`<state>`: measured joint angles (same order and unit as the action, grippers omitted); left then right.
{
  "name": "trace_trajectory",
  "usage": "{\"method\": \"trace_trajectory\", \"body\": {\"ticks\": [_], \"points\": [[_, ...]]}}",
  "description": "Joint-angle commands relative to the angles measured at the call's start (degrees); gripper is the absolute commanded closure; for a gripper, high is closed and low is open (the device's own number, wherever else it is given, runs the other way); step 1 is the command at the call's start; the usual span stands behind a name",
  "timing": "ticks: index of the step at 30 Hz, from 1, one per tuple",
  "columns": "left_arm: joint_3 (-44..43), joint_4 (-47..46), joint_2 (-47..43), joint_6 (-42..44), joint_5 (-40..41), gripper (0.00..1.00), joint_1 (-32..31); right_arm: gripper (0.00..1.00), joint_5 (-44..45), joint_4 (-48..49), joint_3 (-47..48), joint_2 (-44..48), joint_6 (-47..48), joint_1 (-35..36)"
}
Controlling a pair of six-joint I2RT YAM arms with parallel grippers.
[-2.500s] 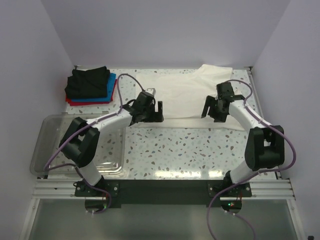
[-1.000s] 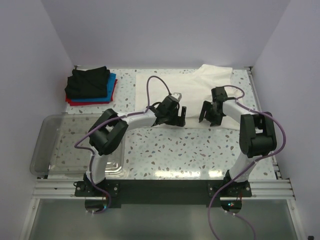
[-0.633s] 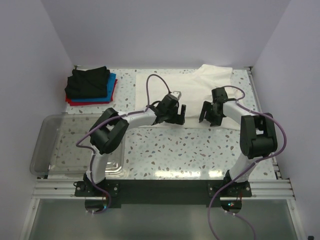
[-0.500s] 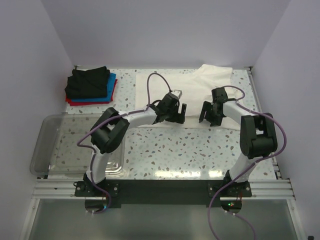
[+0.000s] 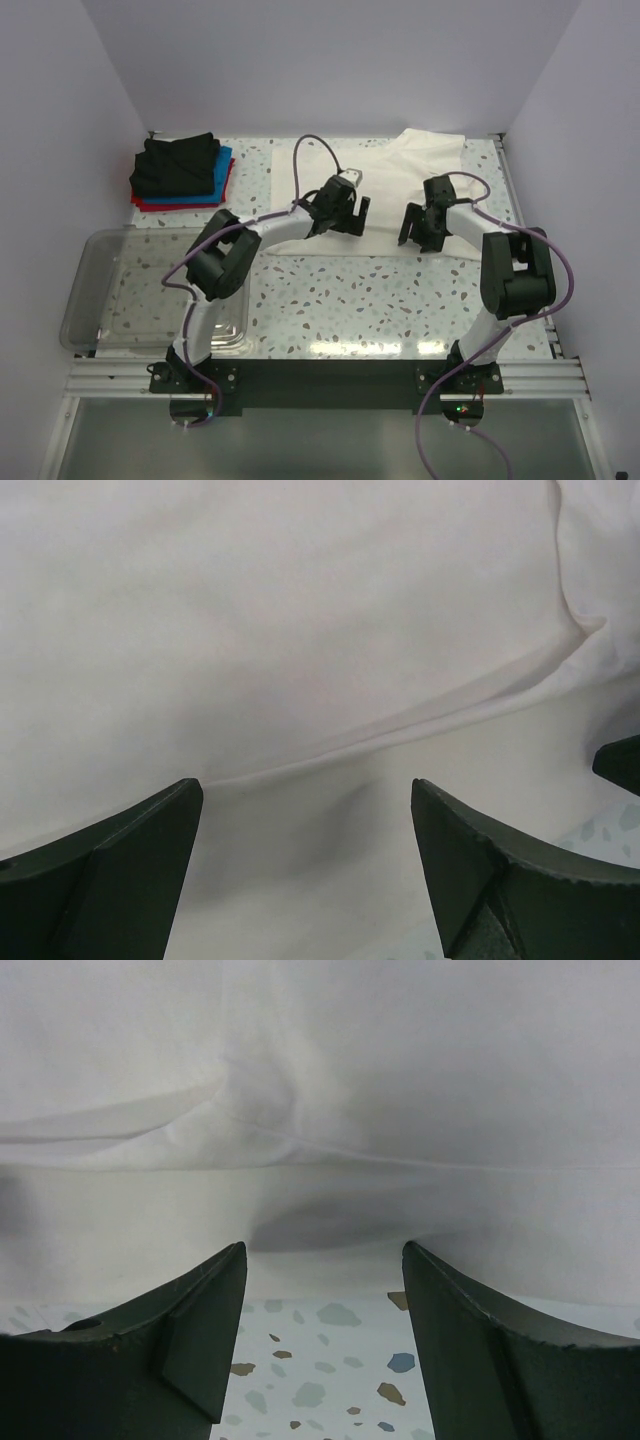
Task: Fold and stack the t-shirts
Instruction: Fold the tshirt
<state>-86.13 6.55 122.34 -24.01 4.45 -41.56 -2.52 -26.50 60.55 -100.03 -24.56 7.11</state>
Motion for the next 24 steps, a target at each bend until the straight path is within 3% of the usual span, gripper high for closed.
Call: {"method": "trace_trajectory", "body": {"ticks": [1,11,18,24], "points": [[-3.5,-0.7,0.7,3.3,2.1,0.09,1.7,0.33,0.2,-3.0,-3.0,-2.2,0.7,0.1],[-2.9,1.1,-4.2,3.4,4.3,0.09,3.2,0.29,-3.2,-6.6,3.3,-0.5,2.3,0.2],[6.0,-1.4,-9.3,-0.5,5.7,0.09,3.3,0.23,-3.7,-11.0,13.6,-0.7,4.7,-1.0],[11.6,-2.6,-10.8,-2.2,6.0,0.09,4.0,0.2,-3.1,-10.8,17.8,-4.2,5.9,-6.1]]}}
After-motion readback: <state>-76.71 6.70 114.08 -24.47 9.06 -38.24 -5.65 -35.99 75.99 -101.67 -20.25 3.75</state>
